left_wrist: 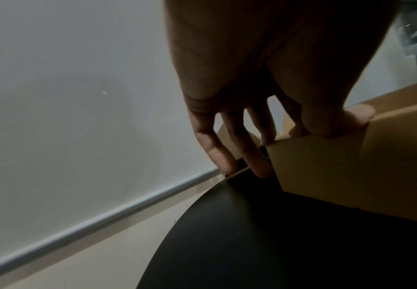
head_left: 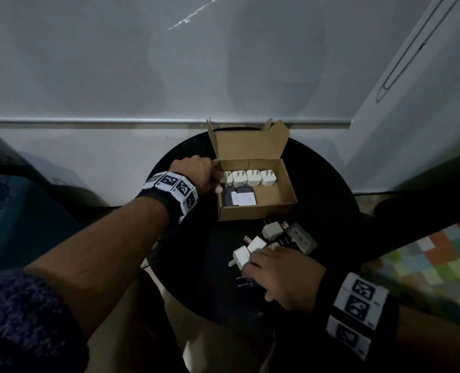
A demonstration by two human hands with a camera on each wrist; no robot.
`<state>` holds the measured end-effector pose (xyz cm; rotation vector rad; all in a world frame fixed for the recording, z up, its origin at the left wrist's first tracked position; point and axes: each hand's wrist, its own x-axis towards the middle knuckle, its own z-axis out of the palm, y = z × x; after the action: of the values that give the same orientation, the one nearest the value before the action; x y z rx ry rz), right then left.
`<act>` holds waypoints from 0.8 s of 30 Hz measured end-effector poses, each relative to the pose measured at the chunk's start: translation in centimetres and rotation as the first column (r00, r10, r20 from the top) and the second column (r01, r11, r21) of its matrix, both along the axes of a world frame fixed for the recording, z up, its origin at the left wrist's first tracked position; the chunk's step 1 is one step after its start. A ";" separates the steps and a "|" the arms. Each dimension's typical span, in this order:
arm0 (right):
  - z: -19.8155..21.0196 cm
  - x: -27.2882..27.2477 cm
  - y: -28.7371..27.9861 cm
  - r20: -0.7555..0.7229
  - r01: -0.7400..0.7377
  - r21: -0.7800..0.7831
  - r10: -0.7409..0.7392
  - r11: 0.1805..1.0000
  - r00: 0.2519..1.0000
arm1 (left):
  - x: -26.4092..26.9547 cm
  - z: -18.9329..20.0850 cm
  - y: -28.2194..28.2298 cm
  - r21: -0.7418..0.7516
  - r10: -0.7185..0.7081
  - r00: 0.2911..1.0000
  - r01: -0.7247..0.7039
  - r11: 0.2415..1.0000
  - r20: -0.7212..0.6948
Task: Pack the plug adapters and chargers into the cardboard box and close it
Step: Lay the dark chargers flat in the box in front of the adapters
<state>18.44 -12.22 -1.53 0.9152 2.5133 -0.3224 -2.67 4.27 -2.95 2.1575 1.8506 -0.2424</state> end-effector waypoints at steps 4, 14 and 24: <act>-0.8 -0.1 0.0 -0.112 0.020 0.046 -0.014 0.999 0.994 | 0.6 0.4 0.0 0.017 0.021 0.999 -0.020 1.000 -0.050; 1.9 -0.4 1.3 -0.318 0.196 -0.144 -0.232 0.970 0.919 | 0.6 0.3 -0.1 0.024 0.030 0.999 -0.029 0.999 -0.042; 3.4 2.0 15.6 -0.559 0.772 -0.116 -0.683 0.625 0.469 | 0.6 0.4 -0.1 0.008 0.016 0.999 -0.016 1.000 -0.037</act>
<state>20.45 3.33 1.84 2.2743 2.4649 -0.7661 -2.10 4.17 -2.52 2.1566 1.8909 -0.2741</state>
